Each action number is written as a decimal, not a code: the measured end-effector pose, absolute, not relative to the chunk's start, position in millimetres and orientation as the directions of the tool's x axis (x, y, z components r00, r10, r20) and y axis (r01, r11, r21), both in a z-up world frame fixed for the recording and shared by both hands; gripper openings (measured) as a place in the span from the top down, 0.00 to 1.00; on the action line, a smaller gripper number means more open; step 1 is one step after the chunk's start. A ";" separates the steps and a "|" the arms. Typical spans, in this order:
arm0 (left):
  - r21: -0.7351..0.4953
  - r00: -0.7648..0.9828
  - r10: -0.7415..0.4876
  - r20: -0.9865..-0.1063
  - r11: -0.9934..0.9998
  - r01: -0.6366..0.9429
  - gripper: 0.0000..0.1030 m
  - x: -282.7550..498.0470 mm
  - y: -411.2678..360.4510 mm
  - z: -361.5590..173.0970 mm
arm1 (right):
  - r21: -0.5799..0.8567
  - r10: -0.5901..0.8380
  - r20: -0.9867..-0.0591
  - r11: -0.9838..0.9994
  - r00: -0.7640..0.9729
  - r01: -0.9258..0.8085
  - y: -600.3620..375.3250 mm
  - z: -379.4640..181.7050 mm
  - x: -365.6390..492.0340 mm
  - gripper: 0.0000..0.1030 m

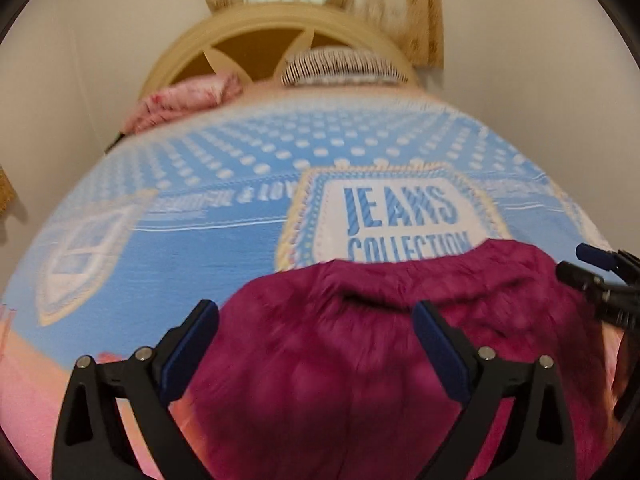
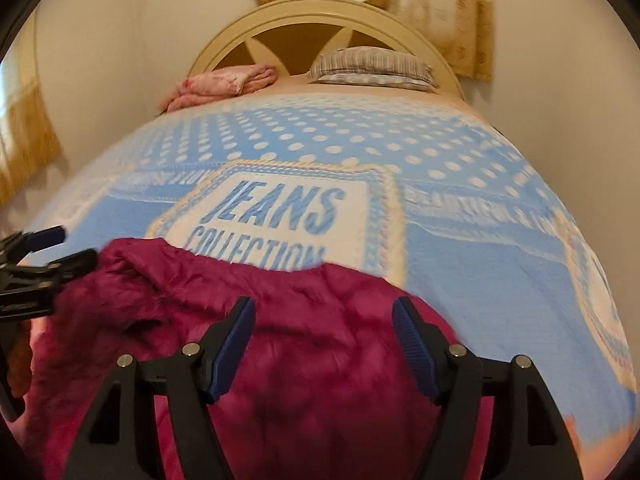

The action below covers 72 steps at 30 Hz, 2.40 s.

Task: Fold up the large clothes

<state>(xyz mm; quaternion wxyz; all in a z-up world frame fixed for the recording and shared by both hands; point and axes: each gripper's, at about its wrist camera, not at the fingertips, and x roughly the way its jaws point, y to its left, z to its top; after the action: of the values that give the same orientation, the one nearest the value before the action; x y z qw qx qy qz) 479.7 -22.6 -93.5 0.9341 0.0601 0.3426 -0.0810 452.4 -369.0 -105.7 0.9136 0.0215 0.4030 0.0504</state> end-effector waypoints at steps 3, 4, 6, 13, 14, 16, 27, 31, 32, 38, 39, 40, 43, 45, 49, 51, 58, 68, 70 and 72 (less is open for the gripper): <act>0.066 0.791 -0.140 -0.596 0.973 0.222 0.02 408.3 5.1 -79.2 | 0.112 0.137 -0.742 0.990 0.657 -0.080 -376.6 -94.5 396.4 0.31; 0.077 0.795 -0.144 -0.589 0.970 0.232 0.02 388.0 12.7 -78.5 | 0.115 0.142 -0.739 0.990 0.658 -0.084 -377.5 -92.5 379.3 0.31; 0.072 0.797 -0.169 -0.580 0.964 0.257 0.01 348.3 28.7 -80.4 | 0.133 0.155 -0.742 0.988 0.653 -0.083 -378.2 -90.6 340.0 0.31; 0.074 0.773 -0.138 -0.619 0.970 0.233 0.00 243.1 81.9 -124.4 | 0.202 0.170 -0.782 0.979 0.600 -0.014 -390.3 -117.6 211.7 0.30; 0.072 0.769 -0.128 -0.626 0.973 0.221 0.00 231.9 88.6 -131.1 | 0.210 0.168 -0.786 0.978 0.595 0.002 -392.3 -122.2 199.5 0.30; 0.068 0.763 -0.117 -0.636 0.976 0.207 0.00 214.2 97.7 -144.2 | 0.219 0.153 -0.798 0.975 0.583 0.044 -396.4 -131.7 168.8 0.30; -0.087 0.648 -0.195 -0.736 0.977 0.195 0.00 157.7 119.9 -212.7 | 0.270 0.147 -0.797 0.954 0.586 0.128 -396.9 -144.8 56.3 0.30; -0.103 0.646 -0.207 -0.735 0.975 0.195 0.03 154.9 114.9 -215.6 | 0.301 0.197 -0.797 0.949 0.571 0.094 -386.3 -150.7 30.3 0.31; -0.105 0.650 -0.206 -0.731 0.976 0.192 0.03 154.6 113.7 -214.9 | 0.306 0.205 -0.798 0.948 0.566 0.089 -384.8 -152.5 27.3 0.37; -0.104 0.666 -0.203 -0.718 0.977 0.186 0.28 146.3 112.2 -214.3 | 0.375 0.265 -0.773 0.923 0.577 0.080 -389.5 -158.4 21.1 0.70; -0.107 0.659 -0.216 -0.720 0.974 0.202 0.35 143.2 111.0 -214.5 | 0.395 0.285 -0.764 0.916 0.578 0.071 -390.1 -158.8 21.3 0.78; -0.112 0.654 -0.230 -0.721 0.969 0.218 0.49 140.0 108.8 -213.3 | 0.407 0.297 -0.759 0.911 0.580 0.066 -389.7 -159.4 20.3 0.83; -0.148 0.620 -0.289 -0.729 0.951 0.270 0.87 135.3 103.8 -212.1 | 0.440 0.330 -0.739 0.897 0.587 0.049 -387.2 -160.2 16.6 0.91; -0.143 0.642 -0.307 -0.703 0.945 0.295 0.93 127.1 102.7 -204.3 | 0.454 0.344 -0.725 0.890 0.596 0.038 -386.3 -157.1 12.4 0.93; -0.149 0.701 -0.365 -0.613 0.924 0.352 0.95 105.0 108.5 -171.0 | 0.484 0.372 -0.658 0.875 0.655 -0.010 -389.7 -132.9 -5.0 0.95; -0.164 0.720 -0.392 -0.573 0.915 0.368 0.95 96.4 114.1 -154.0 | 0.500 0.387 -0.620 0.865 0.682 -0.037 -391.7 -115.4 -12.4 0.96; -0.259 0.768 -0.489 -0.413 0.872 0.416 0.95 70.4 144.6 -84.0 | 0.509 0.399 -0.452 0.850 0.798 -0.137 -398.5 -31.6 -43.9 0.96; -0.242 0.783 -0.544 -0.303 0.838 0.488 0.95 99.8 130.1 -31.7 | 0.423 0.353 -0.272 0.879 0.895 -0.218 -403.7 52.9 -24.6 0.96; -0.261 0.776 -0.538 -0.328 0.842 0.473 0.95 126.8 127.8 -36.0 | 0.436 0.350 -0.284 0.876 0.893 -0.205 -403.7 51.3 7.0 0.96; -0.284 0.759 -0.540 -0.363 0.840 0.462 0.95 157.5 124.7 -39.2 | 0.424 0.330 -0.300 0.887 0.895 -0.185 -400.3 47.9 39.6 0.96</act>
<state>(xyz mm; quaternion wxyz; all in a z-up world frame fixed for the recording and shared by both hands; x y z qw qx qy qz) 157.5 124.7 -39.2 0.9336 -0.0890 0.2202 -0.2683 39.6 -400.3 47.9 0.9535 0.1959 0.1850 0.1349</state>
